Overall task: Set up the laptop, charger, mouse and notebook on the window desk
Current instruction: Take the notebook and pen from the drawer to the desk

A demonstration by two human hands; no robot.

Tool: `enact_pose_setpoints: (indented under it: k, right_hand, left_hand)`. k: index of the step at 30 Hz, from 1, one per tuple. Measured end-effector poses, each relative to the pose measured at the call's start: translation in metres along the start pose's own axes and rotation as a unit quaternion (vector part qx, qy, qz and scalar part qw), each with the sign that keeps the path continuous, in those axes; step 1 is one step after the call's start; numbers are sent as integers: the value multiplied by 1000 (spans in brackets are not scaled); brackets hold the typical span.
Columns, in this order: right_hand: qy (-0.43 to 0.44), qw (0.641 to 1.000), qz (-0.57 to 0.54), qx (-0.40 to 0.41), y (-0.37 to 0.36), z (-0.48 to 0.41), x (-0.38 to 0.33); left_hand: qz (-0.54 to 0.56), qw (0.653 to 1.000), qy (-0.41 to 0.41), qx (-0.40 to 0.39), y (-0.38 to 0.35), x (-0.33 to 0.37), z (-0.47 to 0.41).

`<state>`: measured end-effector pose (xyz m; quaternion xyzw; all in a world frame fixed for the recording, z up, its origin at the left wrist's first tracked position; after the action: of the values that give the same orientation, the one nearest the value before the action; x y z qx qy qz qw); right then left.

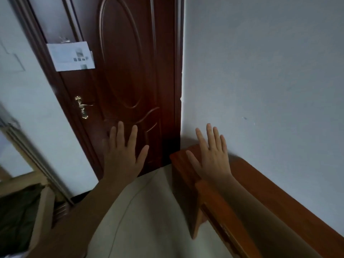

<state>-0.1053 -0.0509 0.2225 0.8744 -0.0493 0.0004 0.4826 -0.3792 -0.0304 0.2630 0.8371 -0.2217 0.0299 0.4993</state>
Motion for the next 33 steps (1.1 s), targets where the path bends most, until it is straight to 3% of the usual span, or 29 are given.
enact_pose_setpoints:
  k: [11, 20, 23, 27, 31, 33]
  right_hand:
    - [-69, 994, -29, -76, -177, -189, 51]
    - [-102, 990, 4, -96, -246, -311, 70]
    - [-155, 982, 37, -101, -272, -323, 81]
    - [-283, 947, 95, -116, -308, -309, 84]
    - [-465, 870, 89, -140, -340, -266, 51]
    - [-504, 843, 82, -170, -360, -241, 21]
  left_hand:
    - [51, 991, -2, -125, -193, -21, -222]
    - [85, 985, -62, -136, -282, -49, -380]
    - [123, 971, -78, -188, -333, -55, -423]
    - [165, 941, -160, -250, -396, -60, -471]
    - [201, 900, -203, -328, -450, -76, -486]
    - [208, 879, -215, -370, -475, -87, -474]
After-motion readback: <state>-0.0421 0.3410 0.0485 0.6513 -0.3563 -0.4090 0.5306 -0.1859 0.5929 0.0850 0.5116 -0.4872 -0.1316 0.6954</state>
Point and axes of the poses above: each hand's wrist, its own z-axis away from the middle knuckle, its own y-axis out of the back of the hand, x = y × z, the point moved 4 cm from there along -z, towards the middle knuckle, and after that the axes turned 12 degrees about z, right-handed, at the moved point
